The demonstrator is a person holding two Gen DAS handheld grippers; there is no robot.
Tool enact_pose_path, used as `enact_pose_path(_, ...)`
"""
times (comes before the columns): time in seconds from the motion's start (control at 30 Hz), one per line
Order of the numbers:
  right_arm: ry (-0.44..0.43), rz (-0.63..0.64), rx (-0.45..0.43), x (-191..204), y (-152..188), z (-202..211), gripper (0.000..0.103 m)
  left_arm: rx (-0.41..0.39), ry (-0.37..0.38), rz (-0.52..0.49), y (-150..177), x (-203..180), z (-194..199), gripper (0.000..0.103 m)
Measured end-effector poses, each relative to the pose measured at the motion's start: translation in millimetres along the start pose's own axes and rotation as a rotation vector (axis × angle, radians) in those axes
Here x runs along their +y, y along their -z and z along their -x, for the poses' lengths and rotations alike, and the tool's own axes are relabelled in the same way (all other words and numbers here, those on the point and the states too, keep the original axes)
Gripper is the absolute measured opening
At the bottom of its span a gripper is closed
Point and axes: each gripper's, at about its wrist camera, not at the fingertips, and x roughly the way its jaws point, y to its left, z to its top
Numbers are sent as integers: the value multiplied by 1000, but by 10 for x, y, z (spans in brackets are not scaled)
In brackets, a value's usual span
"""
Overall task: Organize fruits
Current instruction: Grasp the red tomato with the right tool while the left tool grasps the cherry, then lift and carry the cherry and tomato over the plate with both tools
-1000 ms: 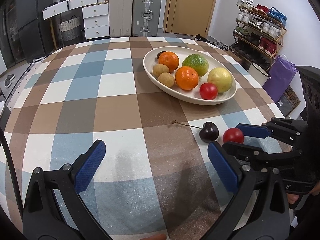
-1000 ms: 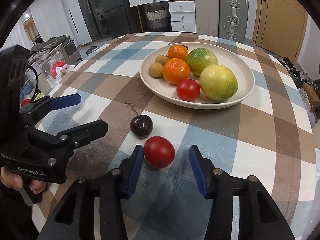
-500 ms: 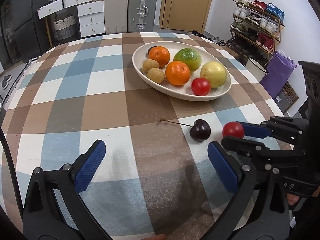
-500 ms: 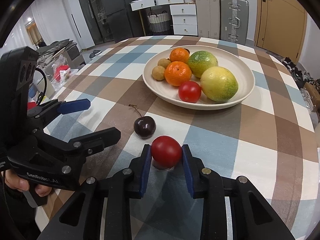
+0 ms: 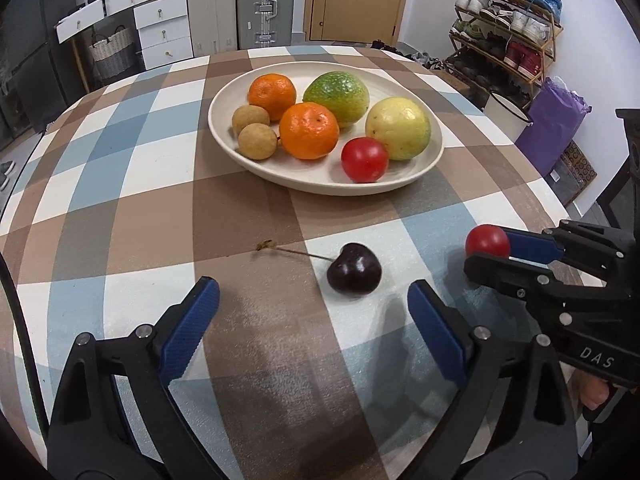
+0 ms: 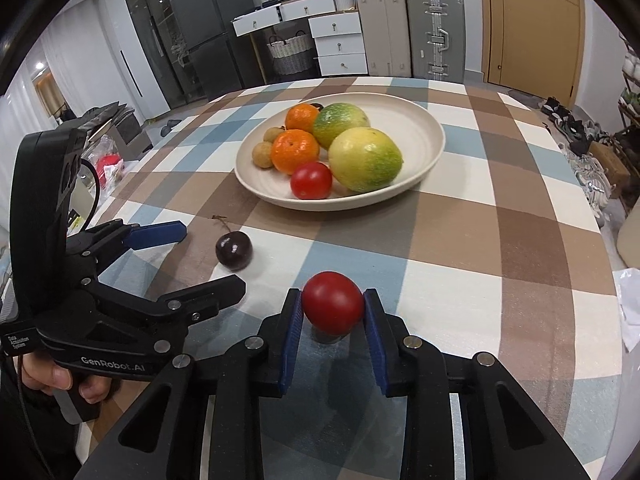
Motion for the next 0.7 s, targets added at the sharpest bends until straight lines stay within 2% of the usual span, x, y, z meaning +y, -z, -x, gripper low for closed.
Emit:
enact_pose_path(0.1, 3, -9, 0, -41, 8, 7, 31, 0, -14, -4, -52, -53, -39, 87)
enact_pose_path(0.2, 3, -15, -1, -71, 8, 9, 31, -1, -41, -28, -85, -112, -64, 73)
enact_pose_path(0.27, 6, -16, -2, -81, 9, 13, 31, -6, -42, -42, -103, -148, -61, 56)
enact_pose_path(0.3, 6, -17, -3, -88, 8, 17, 31, -8, -35, -49, -111, -163, -57, 51)
enact_pose_path(0.37, 8, -19, -6, -95, 4, 27, 31, -11, -14, -57, -107, -177, -38, 29)
enact_pose_path(0.43, 8, -21, -10, -104, -1, 40, 31, -12, 14, -56, -102, -178, -25, 24)
enact_pose_path(0.7, 14, -22, -27, -128, -24, 109, 31, -56, 40, -55, -95, -183, 106, 24)
